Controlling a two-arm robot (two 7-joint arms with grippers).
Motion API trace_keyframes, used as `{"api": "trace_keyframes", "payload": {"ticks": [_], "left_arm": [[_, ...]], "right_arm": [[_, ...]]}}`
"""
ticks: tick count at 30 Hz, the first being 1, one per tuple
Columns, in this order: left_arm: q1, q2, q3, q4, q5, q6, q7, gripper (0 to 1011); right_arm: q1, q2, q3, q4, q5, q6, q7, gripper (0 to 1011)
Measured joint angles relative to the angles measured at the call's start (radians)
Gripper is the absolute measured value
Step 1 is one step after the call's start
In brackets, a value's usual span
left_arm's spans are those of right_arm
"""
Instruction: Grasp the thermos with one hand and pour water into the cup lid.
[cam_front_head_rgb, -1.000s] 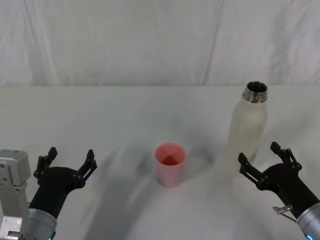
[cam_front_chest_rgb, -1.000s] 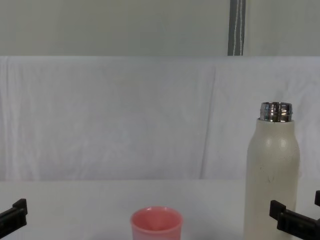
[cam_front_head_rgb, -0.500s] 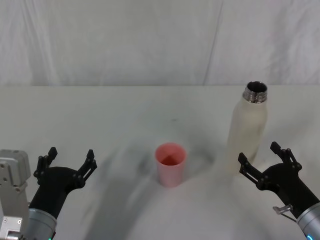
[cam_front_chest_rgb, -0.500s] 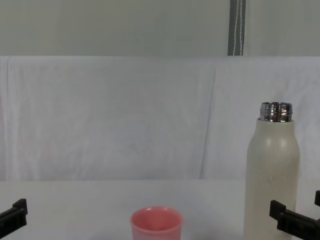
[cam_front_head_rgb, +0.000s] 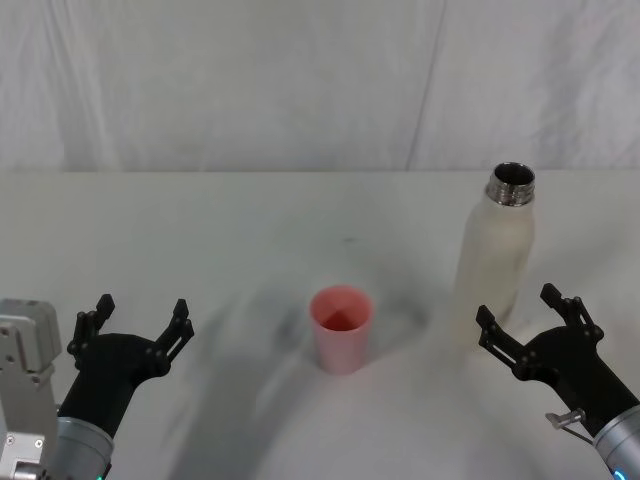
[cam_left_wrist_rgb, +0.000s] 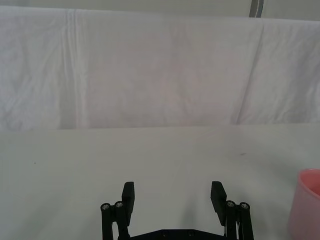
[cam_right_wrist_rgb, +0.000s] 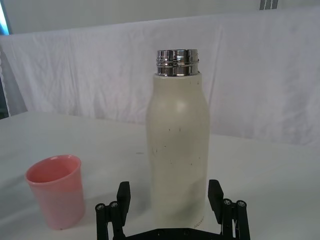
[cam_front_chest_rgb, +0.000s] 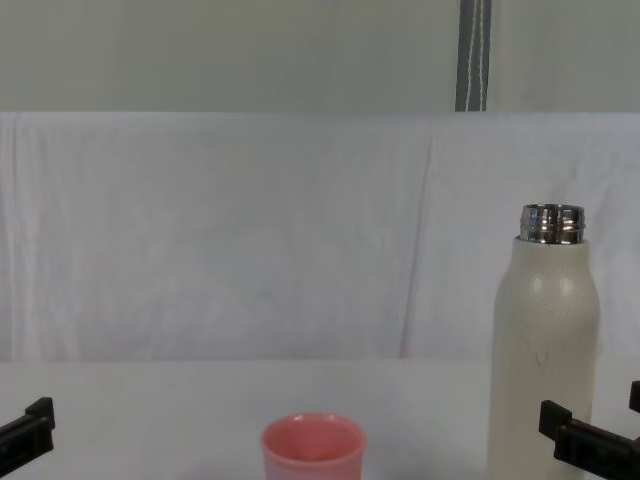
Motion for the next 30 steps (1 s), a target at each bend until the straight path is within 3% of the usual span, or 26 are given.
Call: {"api": "trace_keyframes", "payload": {"ticks": [30], "left_arm": [[0.0, 0.0, 0.0, 0.0, 0.0, 0.0, 0.0, 1001]], "right_arm": [[0.0, 0.0, 0.0, 0.0, 0.0, 0.0, 0.0, 1003]]}}
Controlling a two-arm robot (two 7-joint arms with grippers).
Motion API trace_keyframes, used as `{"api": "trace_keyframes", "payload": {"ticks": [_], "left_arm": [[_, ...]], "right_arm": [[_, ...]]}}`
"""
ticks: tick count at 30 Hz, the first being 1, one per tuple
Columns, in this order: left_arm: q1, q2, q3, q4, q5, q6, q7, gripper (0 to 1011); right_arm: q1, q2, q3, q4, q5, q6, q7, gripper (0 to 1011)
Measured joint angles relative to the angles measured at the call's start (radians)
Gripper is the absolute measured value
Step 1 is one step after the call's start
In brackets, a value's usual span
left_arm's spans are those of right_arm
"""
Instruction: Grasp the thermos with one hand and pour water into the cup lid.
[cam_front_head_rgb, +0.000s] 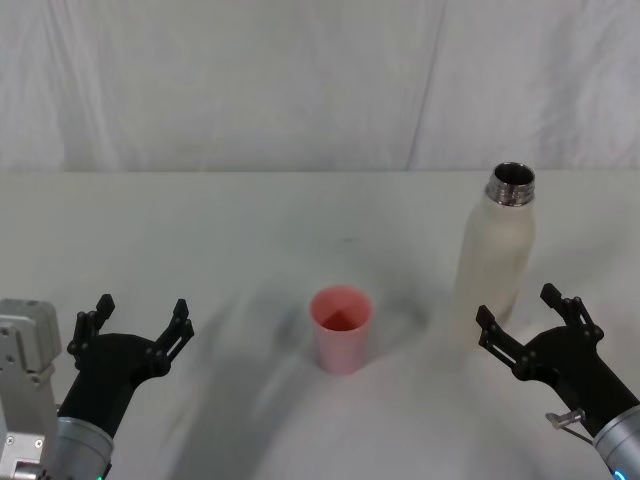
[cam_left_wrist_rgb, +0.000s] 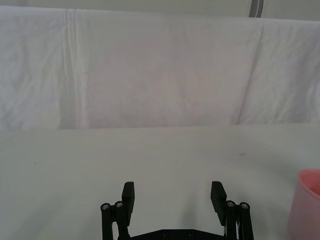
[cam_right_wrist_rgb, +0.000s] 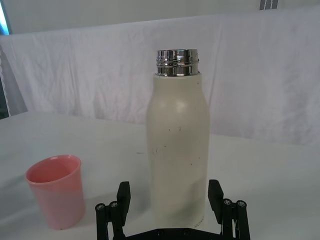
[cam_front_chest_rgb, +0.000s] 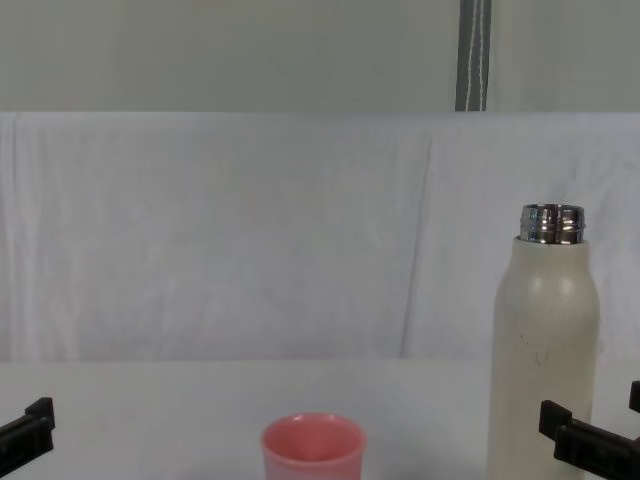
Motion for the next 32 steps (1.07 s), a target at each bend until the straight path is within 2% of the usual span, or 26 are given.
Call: {"api": "trace_keyframes", "payload": {"ticks": [32], "left_arm": [[0.0, 0.0, 0.0, 0.0, 0.0, 0.0, 0.0, 1001]], "right_arm": [[0.0, 0.0, 0.0, 0.0, 0.0, 0.0, 0.0, 1003]]}}
